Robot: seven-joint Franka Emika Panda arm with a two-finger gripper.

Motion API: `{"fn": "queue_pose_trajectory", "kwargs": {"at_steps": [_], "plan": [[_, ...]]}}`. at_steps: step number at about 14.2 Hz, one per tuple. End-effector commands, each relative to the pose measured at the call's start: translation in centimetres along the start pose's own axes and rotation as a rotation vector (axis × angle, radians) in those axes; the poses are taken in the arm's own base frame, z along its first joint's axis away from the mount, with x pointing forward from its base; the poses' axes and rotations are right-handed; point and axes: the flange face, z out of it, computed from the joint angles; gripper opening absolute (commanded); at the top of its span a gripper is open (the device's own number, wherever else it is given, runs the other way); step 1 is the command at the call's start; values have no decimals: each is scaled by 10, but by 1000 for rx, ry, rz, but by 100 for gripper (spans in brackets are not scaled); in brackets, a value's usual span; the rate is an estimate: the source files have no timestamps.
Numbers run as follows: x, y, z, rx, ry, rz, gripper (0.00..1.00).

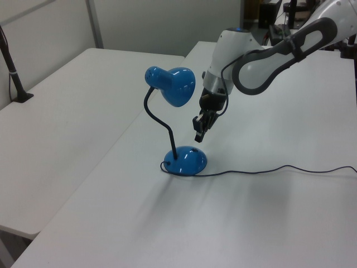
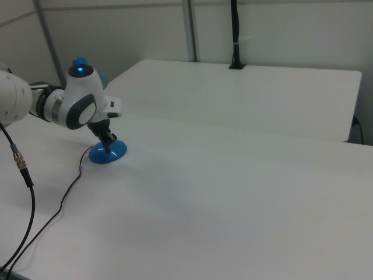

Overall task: Turn on the lamp
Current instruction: 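Lower the gripper fingertips onto the switch on the lamp base and press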

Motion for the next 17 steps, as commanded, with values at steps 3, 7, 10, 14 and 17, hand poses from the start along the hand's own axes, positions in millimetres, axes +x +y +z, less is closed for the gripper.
{"fn": "queue_pose_trajectory", "kwargs": {"at_steps": [3, 7, 10, 14, 17], "plan": [[7, -11, 19, 16, 15, 21, 0], [6, -11, 22, 14, 11, 21, 0], [6, -13, 24, 20, 14, 25, 0], [5, -11, 33, 28, 28, 37, 0], [6, -11, 33, 29, 36, 37, 0]]}}
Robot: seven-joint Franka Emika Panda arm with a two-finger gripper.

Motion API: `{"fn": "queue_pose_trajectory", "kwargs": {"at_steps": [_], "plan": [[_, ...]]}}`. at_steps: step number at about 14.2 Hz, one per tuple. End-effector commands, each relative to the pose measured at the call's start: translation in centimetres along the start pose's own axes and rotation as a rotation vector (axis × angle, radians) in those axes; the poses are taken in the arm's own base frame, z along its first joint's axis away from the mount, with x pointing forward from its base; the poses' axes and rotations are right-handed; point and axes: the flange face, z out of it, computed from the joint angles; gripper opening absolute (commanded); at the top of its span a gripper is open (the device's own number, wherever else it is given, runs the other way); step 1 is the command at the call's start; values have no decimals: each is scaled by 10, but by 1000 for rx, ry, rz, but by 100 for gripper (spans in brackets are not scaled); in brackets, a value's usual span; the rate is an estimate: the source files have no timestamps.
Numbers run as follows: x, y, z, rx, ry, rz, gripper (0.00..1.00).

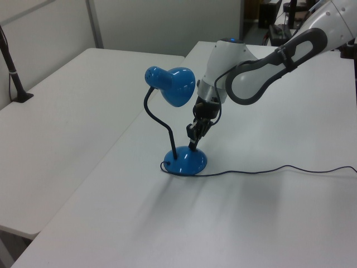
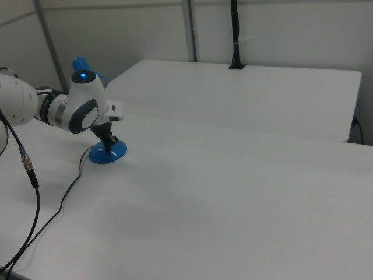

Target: Turn on the lamp

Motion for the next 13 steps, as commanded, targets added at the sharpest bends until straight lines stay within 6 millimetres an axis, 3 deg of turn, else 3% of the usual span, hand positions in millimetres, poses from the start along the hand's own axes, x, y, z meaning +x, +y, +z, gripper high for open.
{"fn": "queue_pose_trajectory", "kwargs": {"at_steps": [1, 10, 13], "plan": [[0, -4, 6, 14, 23, 24, 0], [-6, -13, 18, 24, 45, 9, 0], [-5, -15, -5, 21, 23, -10, 0]]}}
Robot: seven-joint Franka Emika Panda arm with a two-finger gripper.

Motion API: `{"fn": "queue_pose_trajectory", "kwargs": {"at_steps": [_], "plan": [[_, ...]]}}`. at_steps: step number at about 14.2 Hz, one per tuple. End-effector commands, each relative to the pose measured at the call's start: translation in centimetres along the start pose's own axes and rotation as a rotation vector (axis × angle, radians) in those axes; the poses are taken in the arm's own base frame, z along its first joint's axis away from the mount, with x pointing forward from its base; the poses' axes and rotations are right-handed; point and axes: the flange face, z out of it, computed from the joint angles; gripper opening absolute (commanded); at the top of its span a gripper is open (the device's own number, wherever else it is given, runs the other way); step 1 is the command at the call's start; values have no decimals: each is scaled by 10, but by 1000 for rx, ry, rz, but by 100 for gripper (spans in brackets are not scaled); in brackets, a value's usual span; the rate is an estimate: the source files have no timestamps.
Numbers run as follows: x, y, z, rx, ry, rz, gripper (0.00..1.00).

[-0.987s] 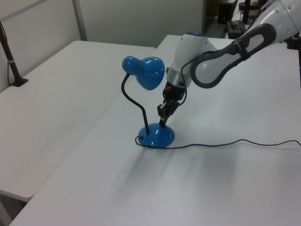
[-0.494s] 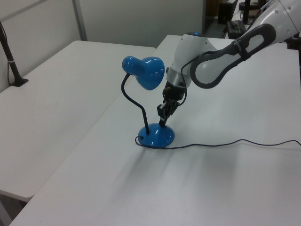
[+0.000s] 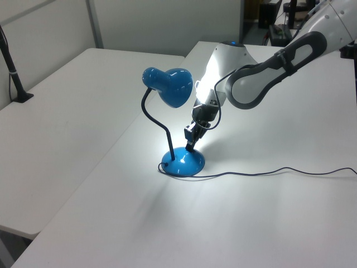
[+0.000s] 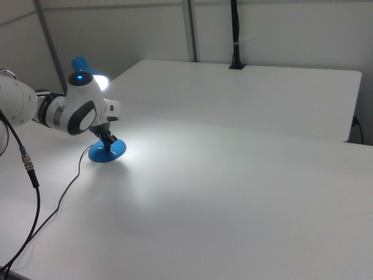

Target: Turn on the lamp

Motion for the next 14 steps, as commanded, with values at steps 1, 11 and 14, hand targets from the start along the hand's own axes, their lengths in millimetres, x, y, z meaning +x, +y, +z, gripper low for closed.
{"fn": "queue_pose_trajectory", "kwargs": {"at_steps": [1, 11, 14], "plan": [[-7, -5, -14, -10, -76, -9, 0], [2, 82, -165, -251, -371, -138, 68], [7, 109, -225, -288, -346, -190, 100]]}}
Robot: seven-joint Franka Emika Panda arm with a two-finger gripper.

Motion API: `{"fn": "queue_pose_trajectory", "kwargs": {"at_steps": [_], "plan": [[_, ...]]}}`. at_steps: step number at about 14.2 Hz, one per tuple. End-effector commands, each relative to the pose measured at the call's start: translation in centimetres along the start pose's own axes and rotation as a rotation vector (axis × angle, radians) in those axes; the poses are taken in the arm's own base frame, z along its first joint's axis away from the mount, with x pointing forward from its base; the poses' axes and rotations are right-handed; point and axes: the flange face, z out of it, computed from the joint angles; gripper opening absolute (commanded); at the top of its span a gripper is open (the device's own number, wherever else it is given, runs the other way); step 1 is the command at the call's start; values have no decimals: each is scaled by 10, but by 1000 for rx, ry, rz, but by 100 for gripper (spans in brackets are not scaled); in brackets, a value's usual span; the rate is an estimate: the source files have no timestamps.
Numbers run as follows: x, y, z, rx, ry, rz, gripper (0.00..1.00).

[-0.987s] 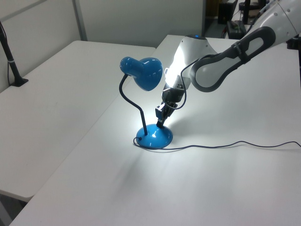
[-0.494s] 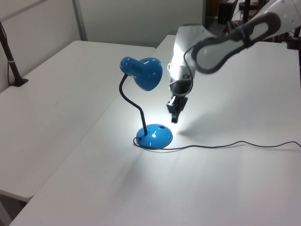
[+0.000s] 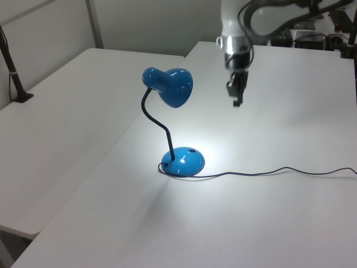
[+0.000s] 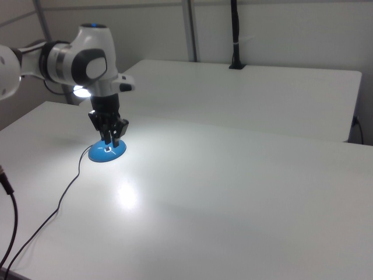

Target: Turn on the lamp

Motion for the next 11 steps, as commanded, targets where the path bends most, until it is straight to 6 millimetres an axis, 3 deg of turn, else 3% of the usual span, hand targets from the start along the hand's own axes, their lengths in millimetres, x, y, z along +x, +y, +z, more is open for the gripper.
{"fn": "queue_pose_trajectory", "kwargs": {"at_steps": [1, 5, 9, 11], "plan": [[-38, 53, -71, -75, 46, -33, 100], [-56, 96, -118, -95, 110, 9, 100], [-62, 123, -134, -94, 132, -84, 100], [-63, 126, -144, -96, 150, -90, 100]]}}
